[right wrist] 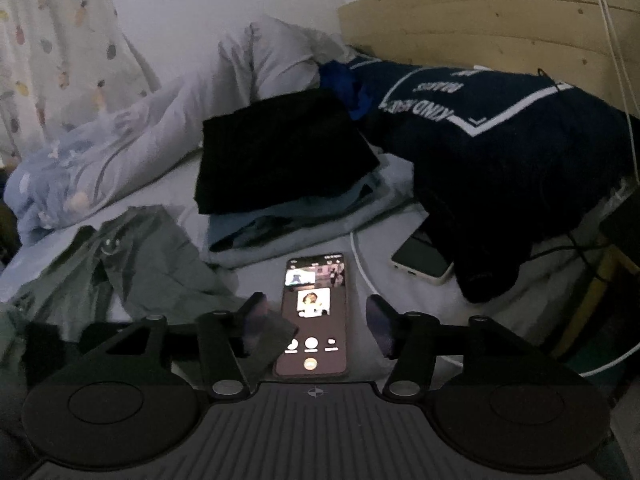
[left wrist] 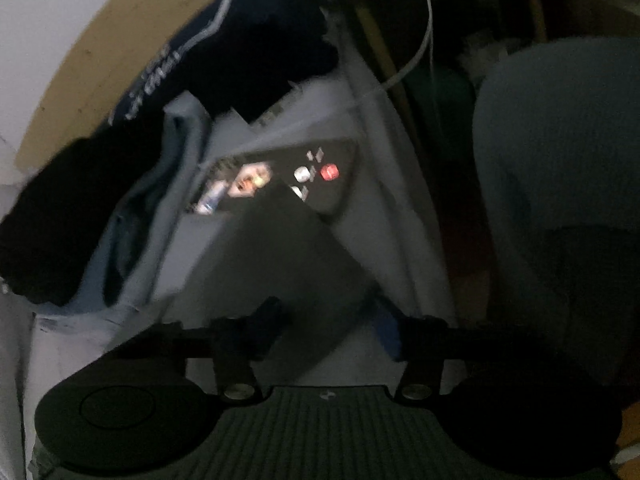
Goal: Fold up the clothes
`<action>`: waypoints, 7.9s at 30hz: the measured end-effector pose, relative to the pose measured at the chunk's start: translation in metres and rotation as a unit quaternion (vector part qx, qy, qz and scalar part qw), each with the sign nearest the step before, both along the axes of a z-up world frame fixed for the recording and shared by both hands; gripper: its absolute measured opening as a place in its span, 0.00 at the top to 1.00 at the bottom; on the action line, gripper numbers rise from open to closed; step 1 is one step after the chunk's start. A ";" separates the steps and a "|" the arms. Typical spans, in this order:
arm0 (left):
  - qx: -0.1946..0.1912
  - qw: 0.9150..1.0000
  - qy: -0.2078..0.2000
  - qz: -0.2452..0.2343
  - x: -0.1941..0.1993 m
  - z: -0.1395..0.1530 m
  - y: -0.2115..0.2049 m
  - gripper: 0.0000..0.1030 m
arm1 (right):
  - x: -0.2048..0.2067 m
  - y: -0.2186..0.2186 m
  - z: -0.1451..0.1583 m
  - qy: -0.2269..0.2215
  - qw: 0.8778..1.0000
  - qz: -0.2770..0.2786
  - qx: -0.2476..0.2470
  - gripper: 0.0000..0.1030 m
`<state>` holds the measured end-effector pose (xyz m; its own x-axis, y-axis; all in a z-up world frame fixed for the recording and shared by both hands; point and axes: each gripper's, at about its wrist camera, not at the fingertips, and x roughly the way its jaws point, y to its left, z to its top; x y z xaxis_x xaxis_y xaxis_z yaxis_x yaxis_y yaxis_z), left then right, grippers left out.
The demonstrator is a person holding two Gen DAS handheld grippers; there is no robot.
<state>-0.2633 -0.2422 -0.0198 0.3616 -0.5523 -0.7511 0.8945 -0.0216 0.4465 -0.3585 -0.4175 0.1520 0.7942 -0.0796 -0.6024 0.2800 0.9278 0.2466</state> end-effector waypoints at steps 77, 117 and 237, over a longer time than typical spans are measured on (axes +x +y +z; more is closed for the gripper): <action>-0.449 0.807 0.084 0.373 0.104 0.183 0.178 0.93 | 0.243 0.268 0.113 0.009 0.667 0.494 -0.558 0.95; -0.491 0.483 0.235 0.686 0.290 -0.002 0.582 0.95 | 0.450 0.598 -0.063 0.042 0.691 0.542 -0.477 0.30; -0.413 0.649 0.262 0.583 -0.017 0.190 0.424 0.00 | 0.077 0.307 -0.054 0.151 0.956 0.237 -0.084 0.75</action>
<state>-0.2798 0.1822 0.1702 0.7098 -0.4251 -0.5616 0.1225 0.8597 -0.4959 -0.2814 -0.1108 0.0979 0.5566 0.1308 -0.8204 -0.1474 0.9874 0.0574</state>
